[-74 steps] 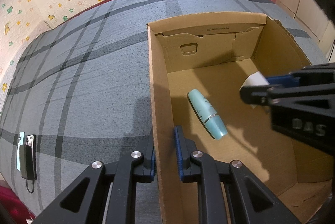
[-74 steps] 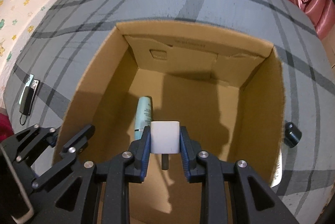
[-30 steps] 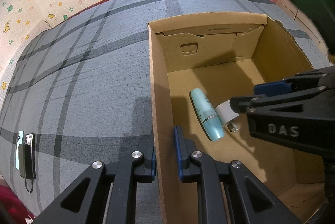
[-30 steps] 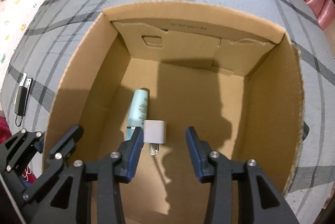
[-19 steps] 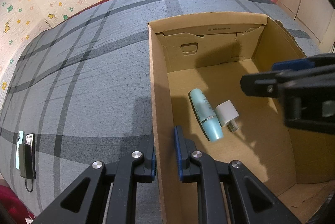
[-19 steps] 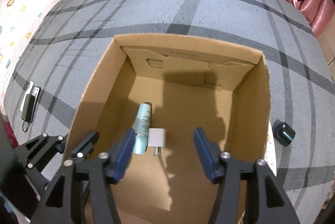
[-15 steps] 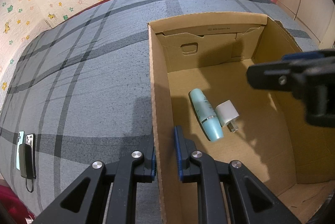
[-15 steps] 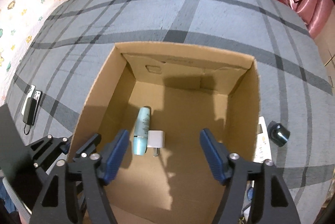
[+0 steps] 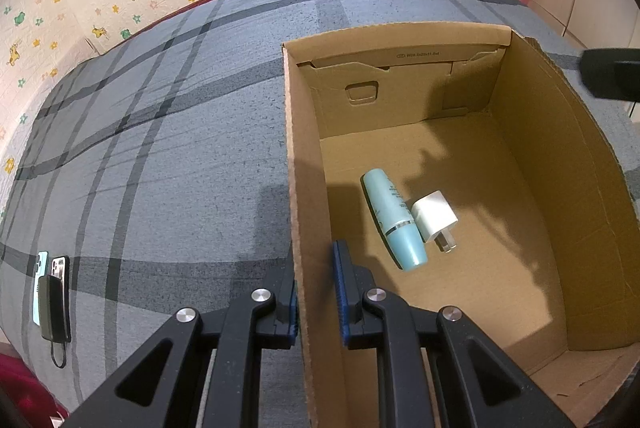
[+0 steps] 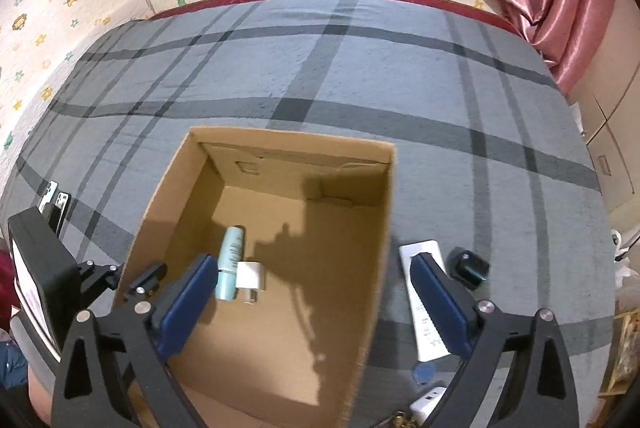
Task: Organize rigid objects
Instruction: 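Raise the open right gripper out of the box toward the white remote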
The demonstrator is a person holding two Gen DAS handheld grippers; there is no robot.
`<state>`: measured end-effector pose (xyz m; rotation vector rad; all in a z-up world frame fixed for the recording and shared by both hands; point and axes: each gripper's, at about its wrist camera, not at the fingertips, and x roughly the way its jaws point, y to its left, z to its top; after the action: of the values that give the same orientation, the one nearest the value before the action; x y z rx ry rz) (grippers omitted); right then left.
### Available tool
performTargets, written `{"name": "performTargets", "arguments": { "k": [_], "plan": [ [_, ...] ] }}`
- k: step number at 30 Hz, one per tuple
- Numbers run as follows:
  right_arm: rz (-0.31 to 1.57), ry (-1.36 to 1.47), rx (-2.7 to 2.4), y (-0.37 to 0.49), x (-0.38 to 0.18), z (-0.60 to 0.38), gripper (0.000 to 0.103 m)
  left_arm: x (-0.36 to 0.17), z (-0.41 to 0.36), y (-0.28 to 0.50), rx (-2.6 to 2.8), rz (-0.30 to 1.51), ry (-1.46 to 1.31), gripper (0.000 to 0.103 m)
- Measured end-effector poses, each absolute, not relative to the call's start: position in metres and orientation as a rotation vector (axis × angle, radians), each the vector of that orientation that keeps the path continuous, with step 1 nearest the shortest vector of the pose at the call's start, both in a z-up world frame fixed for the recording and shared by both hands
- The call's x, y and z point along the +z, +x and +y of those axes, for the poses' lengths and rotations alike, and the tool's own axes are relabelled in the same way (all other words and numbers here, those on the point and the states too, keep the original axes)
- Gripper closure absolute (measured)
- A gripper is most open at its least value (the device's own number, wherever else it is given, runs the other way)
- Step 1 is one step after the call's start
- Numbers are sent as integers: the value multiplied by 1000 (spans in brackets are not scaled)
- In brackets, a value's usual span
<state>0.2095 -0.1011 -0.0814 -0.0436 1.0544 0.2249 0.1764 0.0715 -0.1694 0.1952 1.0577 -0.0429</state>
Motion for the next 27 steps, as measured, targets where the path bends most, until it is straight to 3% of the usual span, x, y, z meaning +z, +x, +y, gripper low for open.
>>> {"name": "performTargets", "arguments": {
  "k": [14,27],
  "plan": [
    [1009,-36,146,197,-71,-170,4,-169,71,176,-41,1059,198,87],
    [991,-26,125,178,-96,-215,4,-168,71,176,-41,1060,195,87]
  ]
}}
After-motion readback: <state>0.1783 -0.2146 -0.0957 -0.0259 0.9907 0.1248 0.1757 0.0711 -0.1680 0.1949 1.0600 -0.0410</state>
